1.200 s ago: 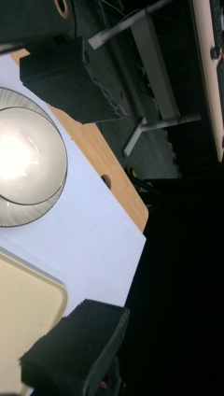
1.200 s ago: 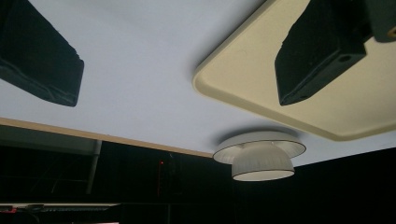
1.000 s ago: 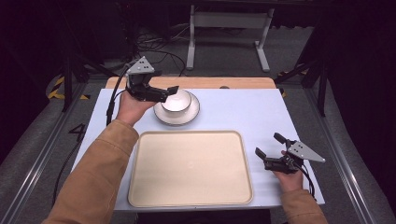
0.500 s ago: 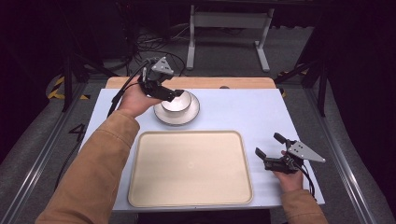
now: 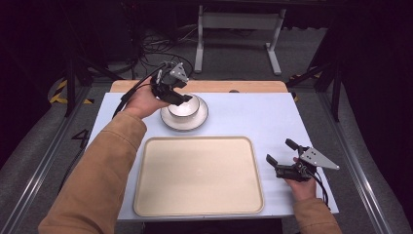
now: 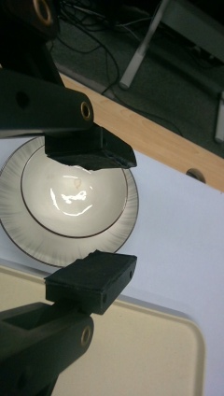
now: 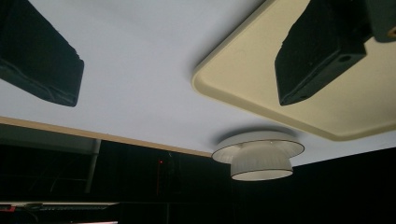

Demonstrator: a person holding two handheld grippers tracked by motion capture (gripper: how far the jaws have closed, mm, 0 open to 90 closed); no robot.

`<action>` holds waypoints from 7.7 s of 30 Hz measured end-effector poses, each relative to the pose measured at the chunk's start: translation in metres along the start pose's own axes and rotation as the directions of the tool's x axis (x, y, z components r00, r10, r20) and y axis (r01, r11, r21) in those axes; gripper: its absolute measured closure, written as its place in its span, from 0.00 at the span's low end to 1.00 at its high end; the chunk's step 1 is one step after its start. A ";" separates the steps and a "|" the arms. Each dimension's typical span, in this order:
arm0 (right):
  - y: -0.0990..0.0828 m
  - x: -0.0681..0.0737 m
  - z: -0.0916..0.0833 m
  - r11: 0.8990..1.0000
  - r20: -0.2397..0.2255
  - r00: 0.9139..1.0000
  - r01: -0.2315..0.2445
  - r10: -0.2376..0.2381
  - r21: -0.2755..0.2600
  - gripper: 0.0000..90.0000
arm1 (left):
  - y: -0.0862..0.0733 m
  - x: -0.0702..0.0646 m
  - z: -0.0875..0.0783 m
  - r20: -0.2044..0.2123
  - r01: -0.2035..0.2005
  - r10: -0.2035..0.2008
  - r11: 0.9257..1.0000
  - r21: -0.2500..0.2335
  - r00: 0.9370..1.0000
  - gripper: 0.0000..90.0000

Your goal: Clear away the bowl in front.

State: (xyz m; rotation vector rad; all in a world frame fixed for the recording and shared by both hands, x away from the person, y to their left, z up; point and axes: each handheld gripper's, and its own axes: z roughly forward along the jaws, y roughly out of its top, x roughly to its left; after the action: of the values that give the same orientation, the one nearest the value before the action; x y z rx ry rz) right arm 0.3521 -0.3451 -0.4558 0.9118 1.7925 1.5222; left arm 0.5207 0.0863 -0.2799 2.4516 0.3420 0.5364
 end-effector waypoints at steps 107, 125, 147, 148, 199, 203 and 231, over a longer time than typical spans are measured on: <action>0.000 -0.001 0.000 1.000 -0.009 1.000 -0.005 0.005 -0.002 0.04 | -0.021 -0.010 0.117 0.190 -0.098 0.021 0.910 0.403 0.982 0.94; 0.000 -0.001 0.000 1.000 -0.010 1.000 -0.003 0.003 0.000 0.04 | -0.008 -0.010 0.091 0.207 -0.129 0.049 0.910 0.395 0.977 0.94; 0.000 -0.001 0.000 1.000 -0.012 1.000 -0.005 0.005 0.004 0.04 | 0.010 -0.018 0.045 0.246 -0.185 0.101 0.918 0.349 0.964 0.94; 0.000 -0.001 0.000 1.000 -0.012 1.000 -0.005 0.005 0.004 0.04 | 0.011 -0.020 0.043 0.244 -0.191 0.109 0.919 0.345 0.964 0.94; 0.000 -0.001 0.001 1.000 -0.018 1.000 -0.006 0.006 0.012 0.04 | 0.026 -0.103 -0.052 0.295 -0.378 0.303 0.893 0.243 0.906 0.94; 0.000 -0.001 0.001 1.000 -0.018 1.000 -0.005 0.005 0.012 0.04 | 0.027 -0.111 -0.057 0.303 -0.396 0.322 0.890 0.228 0.897 0.94; 0.000 -0.001 0.001 1.000 -0.019 1.000 -0.003 0.003 0.013 0.04 | 0.032 -0.159 -0.056 0.370 -0.509 0.418 0.838 0.194 0.830 0.94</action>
State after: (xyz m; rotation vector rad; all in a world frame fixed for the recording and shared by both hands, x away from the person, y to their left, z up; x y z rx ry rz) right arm 0.3537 -0.3452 -0.4557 0.9094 1.8171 1.5275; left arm 0.3588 0.0320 -0.2658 2.8608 -0.3591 0.2917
